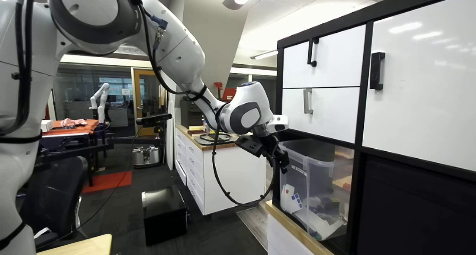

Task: Slide the storage box inwards

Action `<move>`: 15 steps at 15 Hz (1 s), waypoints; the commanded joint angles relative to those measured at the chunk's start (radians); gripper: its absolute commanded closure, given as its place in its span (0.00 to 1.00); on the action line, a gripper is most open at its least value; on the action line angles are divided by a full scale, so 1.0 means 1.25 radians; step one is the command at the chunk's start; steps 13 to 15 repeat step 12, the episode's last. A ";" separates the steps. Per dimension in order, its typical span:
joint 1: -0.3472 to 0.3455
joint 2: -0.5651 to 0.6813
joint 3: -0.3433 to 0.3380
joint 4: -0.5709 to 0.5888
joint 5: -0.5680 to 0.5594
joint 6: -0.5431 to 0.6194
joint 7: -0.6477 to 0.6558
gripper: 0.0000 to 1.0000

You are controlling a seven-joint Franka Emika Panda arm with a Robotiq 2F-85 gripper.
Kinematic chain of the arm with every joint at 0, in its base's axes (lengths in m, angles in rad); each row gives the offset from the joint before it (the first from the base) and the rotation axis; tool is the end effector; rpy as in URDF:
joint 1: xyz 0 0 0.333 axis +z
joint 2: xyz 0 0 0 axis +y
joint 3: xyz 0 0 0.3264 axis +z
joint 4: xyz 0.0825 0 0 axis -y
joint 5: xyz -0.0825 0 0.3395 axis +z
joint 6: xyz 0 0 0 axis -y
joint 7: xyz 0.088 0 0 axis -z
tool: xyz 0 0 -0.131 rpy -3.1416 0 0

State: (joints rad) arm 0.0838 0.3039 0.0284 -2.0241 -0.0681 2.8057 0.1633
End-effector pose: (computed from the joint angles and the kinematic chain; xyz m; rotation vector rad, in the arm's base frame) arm 0.6140 0.0708 0.3707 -3.0174 -0.0066 -0.7341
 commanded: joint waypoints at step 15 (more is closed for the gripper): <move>0.007 -0.268 0.031 -0.179 -0.006 -0.317 0.118 0.00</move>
